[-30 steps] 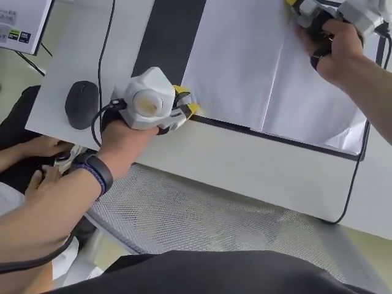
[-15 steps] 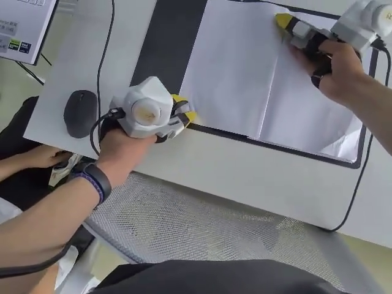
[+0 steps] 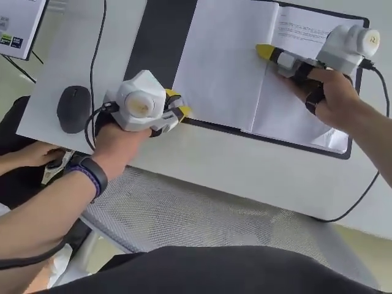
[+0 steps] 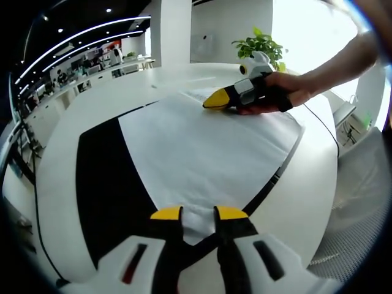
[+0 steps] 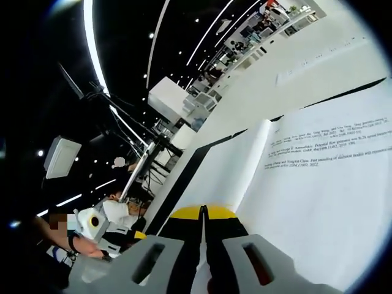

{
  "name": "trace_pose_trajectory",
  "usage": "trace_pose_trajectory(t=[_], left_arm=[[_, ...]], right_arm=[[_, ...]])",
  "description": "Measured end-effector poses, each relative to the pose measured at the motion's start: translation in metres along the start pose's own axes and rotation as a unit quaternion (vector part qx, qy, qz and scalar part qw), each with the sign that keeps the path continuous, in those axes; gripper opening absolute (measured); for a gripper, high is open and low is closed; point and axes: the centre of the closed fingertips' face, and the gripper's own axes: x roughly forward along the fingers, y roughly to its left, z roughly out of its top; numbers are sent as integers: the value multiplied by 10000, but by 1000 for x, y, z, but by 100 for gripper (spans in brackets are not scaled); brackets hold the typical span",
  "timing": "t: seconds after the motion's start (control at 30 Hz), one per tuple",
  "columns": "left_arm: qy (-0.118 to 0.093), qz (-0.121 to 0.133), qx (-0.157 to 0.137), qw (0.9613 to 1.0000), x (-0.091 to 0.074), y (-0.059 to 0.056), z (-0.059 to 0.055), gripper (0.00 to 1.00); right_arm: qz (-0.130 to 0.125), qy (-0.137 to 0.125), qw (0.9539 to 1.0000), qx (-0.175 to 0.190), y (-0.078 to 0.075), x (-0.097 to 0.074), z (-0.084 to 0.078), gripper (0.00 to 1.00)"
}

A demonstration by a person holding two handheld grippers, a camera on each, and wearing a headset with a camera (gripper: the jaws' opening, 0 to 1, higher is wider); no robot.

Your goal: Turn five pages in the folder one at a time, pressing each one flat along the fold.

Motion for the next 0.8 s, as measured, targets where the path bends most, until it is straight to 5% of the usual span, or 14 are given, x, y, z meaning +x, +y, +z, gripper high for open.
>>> trace_pose_trajectory(t=[0.5, 0.8], left_arm=[[-41, -9, -78, 10000, -1, 1, 0, 17], [-69, -4, -120, 9999, -1, 0, 0, 17]], right_arm=[[394, 714, 9965, -180, 59, -26, -81, 0], [478, 898, 9947, -154, 77, -41, -103, 0]])
